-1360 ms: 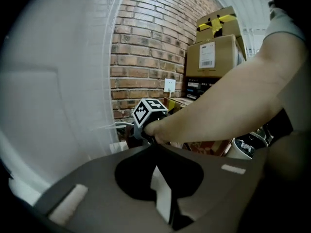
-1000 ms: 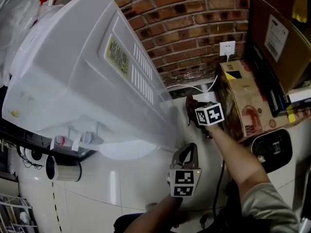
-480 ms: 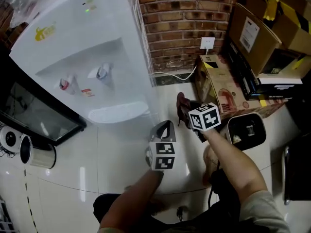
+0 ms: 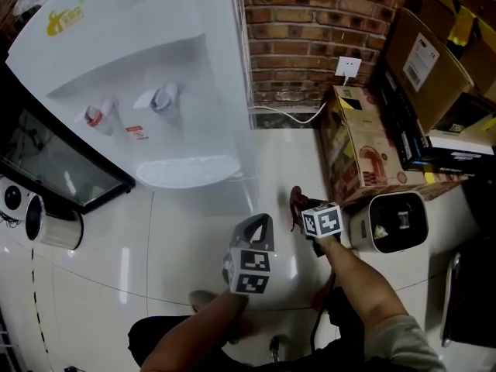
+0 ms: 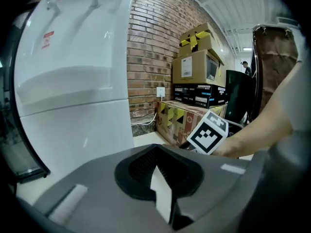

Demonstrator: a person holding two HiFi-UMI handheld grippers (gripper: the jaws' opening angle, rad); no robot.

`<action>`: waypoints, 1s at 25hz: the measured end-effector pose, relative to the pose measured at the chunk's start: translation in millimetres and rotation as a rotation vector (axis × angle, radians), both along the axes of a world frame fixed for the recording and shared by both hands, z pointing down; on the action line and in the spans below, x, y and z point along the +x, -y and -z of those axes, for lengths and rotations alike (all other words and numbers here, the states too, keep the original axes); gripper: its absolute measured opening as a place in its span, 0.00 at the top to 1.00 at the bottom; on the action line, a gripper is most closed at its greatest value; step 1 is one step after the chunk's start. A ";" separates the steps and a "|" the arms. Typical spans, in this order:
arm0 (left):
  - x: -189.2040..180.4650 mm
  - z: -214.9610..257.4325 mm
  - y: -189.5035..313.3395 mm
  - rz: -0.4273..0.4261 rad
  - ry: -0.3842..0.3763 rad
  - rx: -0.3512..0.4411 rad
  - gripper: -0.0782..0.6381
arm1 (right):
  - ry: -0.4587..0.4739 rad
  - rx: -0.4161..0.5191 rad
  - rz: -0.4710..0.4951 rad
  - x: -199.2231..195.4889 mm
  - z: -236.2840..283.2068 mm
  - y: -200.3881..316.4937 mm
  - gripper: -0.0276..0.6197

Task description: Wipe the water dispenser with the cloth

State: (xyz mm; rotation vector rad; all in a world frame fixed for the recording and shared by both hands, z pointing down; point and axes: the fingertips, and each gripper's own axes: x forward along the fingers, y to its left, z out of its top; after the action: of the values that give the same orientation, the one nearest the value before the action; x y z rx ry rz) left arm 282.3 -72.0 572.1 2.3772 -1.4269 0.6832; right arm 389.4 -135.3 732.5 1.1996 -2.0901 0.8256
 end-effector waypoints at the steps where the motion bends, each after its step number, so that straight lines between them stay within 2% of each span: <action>1: -2.5 -2.7 -0.9 0.007 -0.003 -0.011 0.89 | 0.002 -0.032 -0.009 2.8 -15.0 -2.3 0.85; 7: -9.1 -19.3 -4.2 0.031 -0.002 -0.068 0.89 | -0.002 -0.214 -0.056 17.5 -98.1 -15.8 0.82; 10: -5.3 -21.6 -5.5 0.028 -0.007 -0.085 0.89 | 0.006 -0.278 -0.042 15.2 -118.5 -23.6 0.71; 13: -3.6 -15.8 -1.0 0.033 -0.014 -0.076 0.89 | -0.022 -0.280 -0.053 18.9 -112.3 -21.9 0.64; 18: 14.2 30.8 14.8 0.034 -0.096 0.011 0.89 | -0.005 -0.200 -0.093 31.7 -42.9 -6.4 0.61; 22: 22.1 77.8 10.6 0.035 -0.151 0.081 0.89 | 0.024 -0.051 -0.057 28.6 63.8 0.9 0.68; 25: 18.9 104.1 0.6 0.041 -0.170 0.118 0.89 | 0.043 0.082 -0.033 25.6 147.7 -15.7 0.77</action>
State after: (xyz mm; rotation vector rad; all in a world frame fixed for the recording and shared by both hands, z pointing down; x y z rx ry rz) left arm 301.2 -72.6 468.0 2.4202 -1.4755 0.3853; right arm 415.0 -119.6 584.8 1.2725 -2.1631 0.7944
